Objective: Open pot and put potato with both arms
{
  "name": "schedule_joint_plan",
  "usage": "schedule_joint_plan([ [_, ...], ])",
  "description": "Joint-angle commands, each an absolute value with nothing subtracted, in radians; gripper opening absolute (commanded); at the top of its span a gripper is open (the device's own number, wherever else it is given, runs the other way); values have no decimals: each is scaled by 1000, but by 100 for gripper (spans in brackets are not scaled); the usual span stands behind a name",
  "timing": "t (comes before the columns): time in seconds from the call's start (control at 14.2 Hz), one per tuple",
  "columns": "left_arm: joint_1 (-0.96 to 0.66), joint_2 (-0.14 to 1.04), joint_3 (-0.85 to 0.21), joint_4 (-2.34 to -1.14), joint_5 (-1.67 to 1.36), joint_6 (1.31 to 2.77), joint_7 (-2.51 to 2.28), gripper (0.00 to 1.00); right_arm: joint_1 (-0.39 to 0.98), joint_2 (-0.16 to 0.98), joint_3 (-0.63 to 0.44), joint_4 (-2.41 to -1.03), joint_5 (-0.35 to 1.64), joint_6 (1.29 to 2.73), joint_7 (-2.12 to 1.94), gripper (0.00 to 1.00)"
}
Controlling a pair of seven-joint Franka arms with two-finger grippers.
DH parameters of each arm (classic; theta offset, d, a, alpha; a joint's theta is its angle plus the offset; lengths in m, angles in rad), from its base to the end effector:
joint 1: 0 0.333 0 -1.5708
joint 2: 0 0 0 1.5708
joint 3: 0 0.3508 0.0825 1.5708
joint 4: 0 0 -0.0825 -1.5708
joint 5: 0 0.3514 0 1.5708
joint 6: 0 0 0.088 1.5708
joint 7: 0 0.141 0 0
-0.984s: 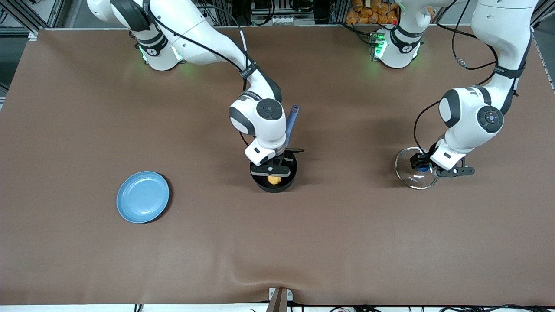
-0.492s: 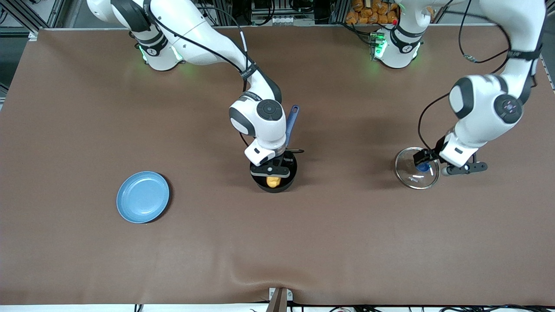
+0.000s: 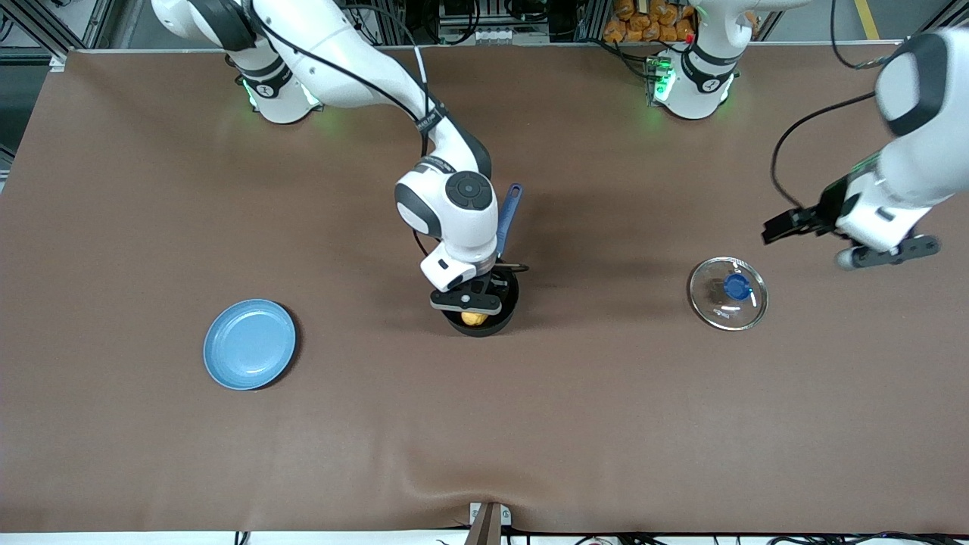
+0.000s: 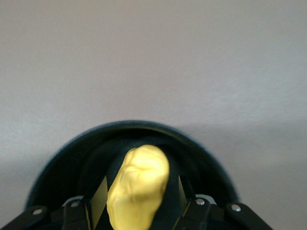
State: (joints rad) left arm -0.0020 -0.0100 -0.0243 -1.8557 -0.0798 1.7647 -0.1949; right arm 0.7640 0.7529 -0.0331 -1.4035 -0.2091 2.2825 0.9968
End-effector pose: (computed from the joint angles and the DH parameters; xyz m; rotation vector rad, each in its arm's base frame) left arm 0.5156 -0.0233 0.5213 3.0572 0.2869 -0.1368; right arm 0.5573 0.4932 0.2796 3.0883 -0.1988 0.3493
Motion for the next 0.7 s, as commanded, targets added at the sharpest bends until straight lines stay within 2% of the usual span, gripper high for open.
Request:
schedule_joint_plan([
  [0.0, 52, 23, -21, -1644, -71, 1626, -199, 100, 738, 617, -22, -1428, -216, 2151, 950, 68],
  [0.21, 74, 23, -26, -1548, -64, 1562, -199, 100, 695, 500, -18, -1428, -161, 2018, 810, 68],
  [0.63, 69, -43, -37, -1522, -63, 1461, -212, 100, 548, 252, -23, -1393, -109, 1668, 547, 66],
])
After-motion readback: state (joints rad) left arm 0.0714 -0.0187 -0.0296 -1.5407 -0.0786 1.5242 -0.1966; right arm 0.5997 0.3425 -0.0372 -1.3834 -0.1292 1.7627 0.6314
